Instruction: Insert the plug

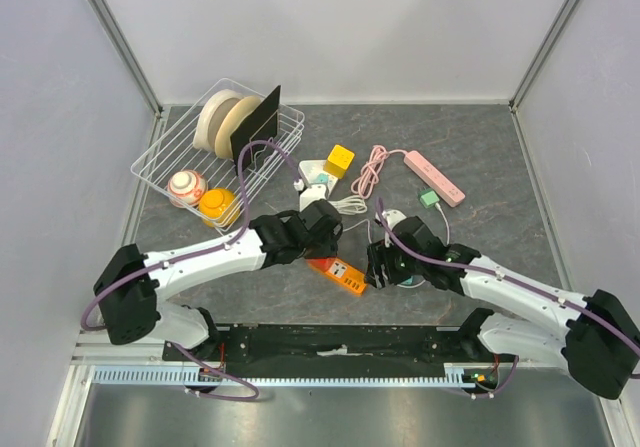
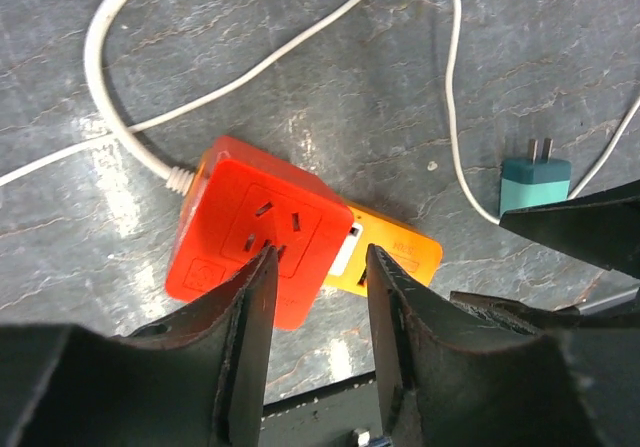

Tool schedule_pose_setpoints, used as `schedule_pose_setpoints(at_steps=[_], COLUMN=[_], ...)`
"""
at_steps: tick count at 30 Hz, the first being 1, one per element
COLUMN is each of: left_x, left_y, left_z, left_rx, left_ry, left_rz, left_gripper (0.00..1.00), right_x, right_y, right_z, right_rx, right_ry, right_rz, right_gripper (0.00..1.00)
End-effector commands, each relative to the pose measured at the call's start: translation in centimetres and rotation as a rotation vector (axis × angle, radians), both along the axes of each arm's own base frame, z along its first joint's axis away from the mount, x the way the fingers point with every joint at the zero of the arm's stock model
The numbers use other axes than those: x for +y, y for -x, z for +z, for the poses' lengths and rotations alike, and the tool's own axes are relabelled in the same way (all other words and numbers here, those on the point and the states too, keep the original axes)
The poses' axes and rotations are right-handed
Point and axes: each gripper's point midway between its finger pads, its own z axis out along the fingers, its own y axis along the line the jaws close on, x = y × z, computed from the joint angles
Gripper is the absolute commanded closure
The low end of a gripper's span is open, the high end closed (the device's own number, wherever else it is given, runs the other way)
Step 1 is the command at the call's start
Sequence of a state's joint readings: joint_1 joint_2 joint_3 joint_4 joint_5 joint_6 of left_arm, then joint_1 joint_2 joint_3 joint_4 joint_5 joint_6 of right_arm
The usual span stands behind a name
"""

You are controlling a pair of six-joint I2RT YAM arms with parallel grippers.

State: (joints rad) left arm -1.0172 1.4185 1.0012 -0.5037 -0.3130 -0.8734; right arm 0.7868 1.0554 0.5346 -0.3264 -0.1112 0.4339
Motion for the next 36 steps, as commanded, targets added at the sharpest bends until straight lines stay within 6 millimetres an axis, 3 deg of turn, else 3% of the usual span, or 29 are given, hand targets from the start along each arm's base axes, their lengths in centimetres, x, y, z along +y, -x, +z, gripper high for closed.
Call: schedule_pose_setpoints(at_steps=[1,6,10,14,16,17,18,19,20,22,23,26,28,29,33,35,36], left_x=[2.0,4.3,7.0,9.4,10.5,10.9,11.1,11.6,11.8,12.4,12.6,13.5,14.1,14.3,14.3,14.4,14.4], left_y=[-0.5,-1.5,-1.7,-1.5,-1.4,-1.4,-1.4,-1.4,-1.3,-1.5,-1.5,-1.8,-2.1,-2.3,-3.0,-3.4,-3.5], left_z=[2.6,5.6,6.4,7.1,7.3,7.4,7.5,7.3,7.6,7.8,7.9,8.7,9.0,9.3,10.0,10.4,10.5], left_rx=[-0.036,-0.120,-0.148,-0.178,-0.190,-0.195,-0.199,-0.197,-0.207,-0.213,-0.220,-0.251,-0.269,-0.288,-0.337,-0.360,-0.369], left_ry=[0.020,0.089,0.117,0.135,0.142,0.145,0.148,0.142,0.147,0.147,0.140,0.129,0.121,0.112,0.082,0.052,0.045], left_rz=[0.056,0.111,0.164,0.210,0.231,0.240,0.243,0.253,0.255,0.269,0.264,0.264,0.270,0.258,0.206,0.172,0.160], left_gripper=[0.50,0.46,0.41,0.41,0.41,0.41,0.41,0.41,0.41,0.41,0.41,0.39,0.37,0.37,0.32,0.31,0.31], right_x=[0.8,2.1,3.7,7.3,10.4,11.4,12.7,14.7,15.8,17.8,18.0,16.6,13.4,12.0,3.2,0.3,-3.0], right_y=[0.6,1.3,2.2,2.6,1.4,0.8,0.1,-1.3,-1.9,-3.9,-4.6,-6.4,-8.0,-8.8,-13.6,-15.8,-17.9], right_z=[0.3,-0.4,-0.8,-0.8,0.8,0.0,0.4,2.3,1.6,3.5,3.4,4.6,4.1,5.5,7.1,8.4,8.7], right_rx=[0.046,0.104,0.145,0.171,0.122,0.132,0.097,0.049,0.048,-0.020,-0.036,-0.087,-0.097,-0.136,-0.241,-0.271,-0.270], right_ry=[-0.016,-0.043,-0.057,-0.110,-0.166,-0.152,-0.164,-0.199,-0.189,-0.208,-0.190,-0.137,-0.082,-0.085,0.108,0.148,0.169], right_rz=[0.035,0.095,0.157,0.213,0.242,0.250,0.276,0.288,0.299,0.317,0.314,0.290,0.235,0.210,0.058,-0.004,-0.086], right_gripper=[0.28,0.29,0.29,0.30,0.30,0.31,0.31,0.32,0.32,0.30,0.30,0.28,0.26,0.25,0.14,0.10,0.09])
